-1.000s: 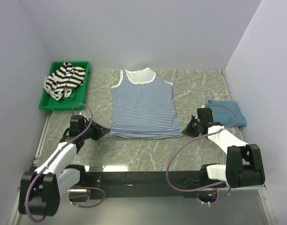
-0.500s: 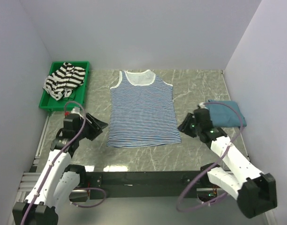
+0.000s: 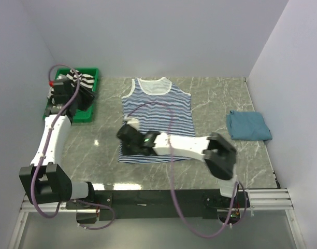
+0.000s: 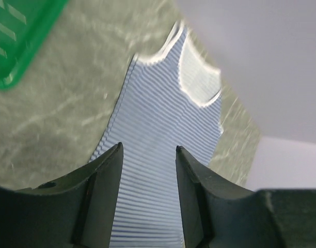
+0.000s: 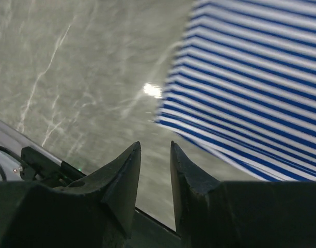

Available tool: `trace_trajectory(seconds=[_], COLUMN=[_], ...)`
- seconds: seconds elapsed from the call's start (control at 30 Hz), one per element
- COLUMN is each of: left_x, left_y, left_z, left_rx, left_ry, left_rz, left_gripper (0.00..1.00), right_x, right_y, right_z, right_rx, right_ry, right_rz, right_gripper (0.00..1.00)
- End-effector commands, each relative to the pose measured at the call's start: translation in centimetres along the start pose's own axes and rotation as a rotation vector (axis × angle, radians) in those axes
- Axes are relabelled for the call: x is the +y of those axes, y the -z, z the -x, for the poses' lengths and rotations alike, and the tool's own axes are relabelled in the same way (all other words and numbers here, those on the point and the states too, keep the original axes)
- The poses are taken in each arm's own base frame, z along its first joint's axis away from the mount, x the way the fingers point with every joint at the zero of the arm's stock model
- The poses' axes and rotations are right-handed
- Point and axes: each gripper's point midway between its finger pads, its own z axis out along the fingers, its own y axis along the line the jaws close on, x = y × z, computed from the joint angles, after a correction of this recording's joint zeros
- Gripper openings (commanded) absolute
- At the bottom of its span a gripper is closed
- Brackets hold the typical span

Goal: Fold and stack the tank tops

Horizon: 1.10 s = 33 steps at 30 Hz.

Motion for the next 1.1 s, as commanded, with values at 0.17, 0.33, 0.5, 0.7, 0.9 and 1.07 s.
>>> trace_trajectory(seconds=[0.17,0.33,0.5,0.7,0.9,1.07], left_x=[-4.4,-4.7,-4.3,-4.0,-3.7,-3.0], left_y=[4.0,4.2,3.8,3.3,2.7,2.2], left_z=[6.6,6.7,6.3,5.8,5.6,4.9], left_rx=[-0.142,-0.142,-0.132,-0.114,-0.107,-0.094], left_ry=[-0.048,-0.046,-0.040,-0.037,-0.033,-0.022], left_rz=[-0.124,-0.147,-0.152,-0.154,-0.157,-0.156], left_gripper=[0.50,0.50,0.49,0.49,0.48,0.47], right_x=[4.1,3.7,2.8,2.6,1.6,0.8], right_y=[-5.0,-5.9,-6.5,-7.8,-8.7,-8.6], right_z=[-2.7,-2.4,-2.5,-3.9,-5.2,-5.9], right_rx=[0.038,0.015,0.005,0.046,0.076,0.084], right_ry=[0.072,0.086,0.096,0.108,0.127,0.151], right_rz=[-0.066,-0.124,-0.170,-0.187,-0.221,-0.230], right_gripper=[0.36,0.36,0.37,0.37,0.38,0.20])
